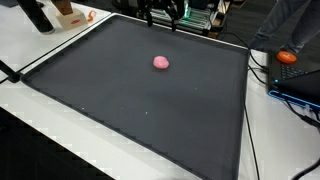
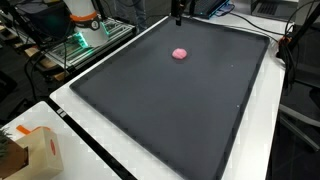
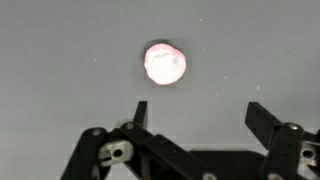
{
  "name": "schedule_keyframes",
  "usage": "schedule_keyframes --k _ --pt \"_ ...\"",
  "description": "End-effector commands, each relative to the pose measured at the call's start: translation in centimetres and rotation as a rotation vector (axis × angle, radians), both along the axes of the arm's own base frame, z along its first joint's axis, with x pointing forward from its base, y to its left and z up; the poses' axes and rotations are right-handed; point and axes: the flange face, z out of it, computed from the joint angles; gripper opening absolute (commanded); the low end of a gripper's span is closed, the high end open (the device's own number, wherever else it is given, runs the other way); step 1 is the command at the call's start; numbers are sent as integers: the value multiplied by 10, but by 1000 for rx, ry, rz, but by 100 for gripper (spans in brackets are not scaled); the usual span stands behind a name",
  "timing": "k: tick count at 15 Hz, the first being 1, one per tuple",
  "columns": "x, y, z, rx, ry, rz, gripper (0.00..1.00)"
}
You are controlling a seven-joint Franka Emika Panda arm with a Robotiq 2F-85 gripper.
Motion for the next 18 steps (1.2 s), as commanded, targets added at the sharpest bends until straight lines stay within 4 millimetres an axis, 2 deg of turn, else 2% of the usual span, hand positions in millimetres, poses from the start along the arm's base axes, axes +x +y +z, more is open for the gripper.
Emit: schedule_keyframes --k 1,6,11,18 --pt "-5 7 -12 26 11 0 100" --pt "-19 23 -40 17 17 16 100" --pt "-27 28 -77 -22 -2 37 100" --pt "-22 26 -119 -100 -15 7 100"
